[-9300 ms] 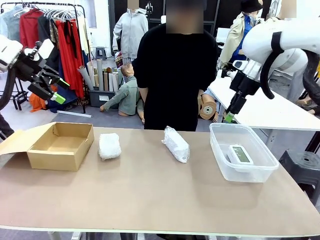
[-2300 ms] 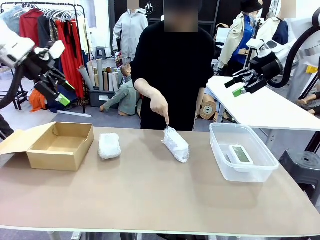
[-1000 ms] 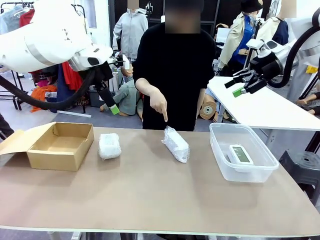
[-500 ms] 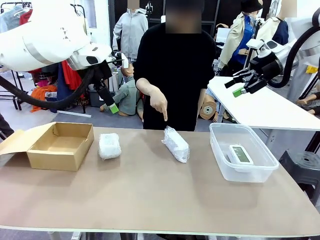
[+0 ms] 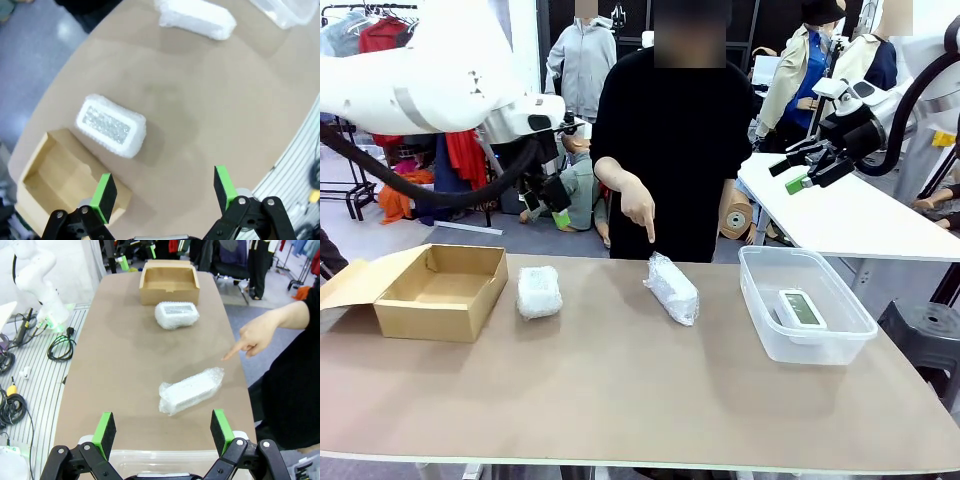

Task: Separate and place wrapped and unwrapped clocks.
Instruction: Pick up the Digital clock indicated by the person.

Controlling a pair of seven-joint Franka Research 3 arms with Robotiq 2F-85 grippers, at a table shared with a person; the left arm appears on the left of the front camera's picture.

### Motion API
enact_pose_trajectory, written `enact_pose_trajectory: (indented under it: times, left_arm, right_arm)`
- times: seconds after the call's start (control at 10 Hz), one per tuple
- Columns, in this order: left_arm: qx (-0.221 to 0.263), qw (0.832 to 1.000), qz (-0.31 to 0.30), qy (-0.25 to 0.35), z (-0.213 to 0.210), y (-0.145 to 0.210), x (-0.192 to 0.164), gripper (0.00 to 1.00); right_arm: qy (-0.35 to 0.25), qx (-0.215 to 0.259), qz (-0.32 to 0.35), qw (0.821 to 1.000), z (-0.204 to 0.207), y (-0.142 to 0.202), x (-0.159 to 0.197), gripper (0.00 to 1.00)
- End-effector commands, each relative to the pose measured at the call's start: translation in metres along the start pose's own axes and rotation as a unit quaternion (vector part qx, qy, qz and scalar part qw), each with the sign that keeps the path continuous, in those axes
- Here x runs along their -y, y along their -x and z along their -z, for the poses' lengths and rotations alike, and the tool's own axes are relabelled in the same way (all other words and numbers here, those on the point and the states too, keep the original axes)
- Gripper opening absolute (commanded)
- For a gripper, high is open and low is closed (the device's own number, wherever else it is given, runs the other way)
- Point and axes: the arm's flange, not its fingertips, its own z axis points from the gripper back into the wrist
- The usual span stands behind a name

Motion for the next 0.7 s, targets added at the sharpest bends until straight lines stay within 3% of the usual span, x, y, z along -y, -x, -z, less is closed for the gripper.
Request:
enact_pose_trajectory:
  times: [0.0,0.6]
  left_arm:
    - [-0.021,0.997,-0.069,-0.019,-0.006,-0.021,0.013,1.0]
    - [-0.04,0.992,-0.114,-0.025,0.029,-0.067,0.05,1.0]
  right_arm:
    - [0.0,0.005,0.0,1.0,0.001,-0.001,0.0,1.0]
    - [0.0,0.005,0.0,1.0,0.001,-0.001,0.0,1.0]
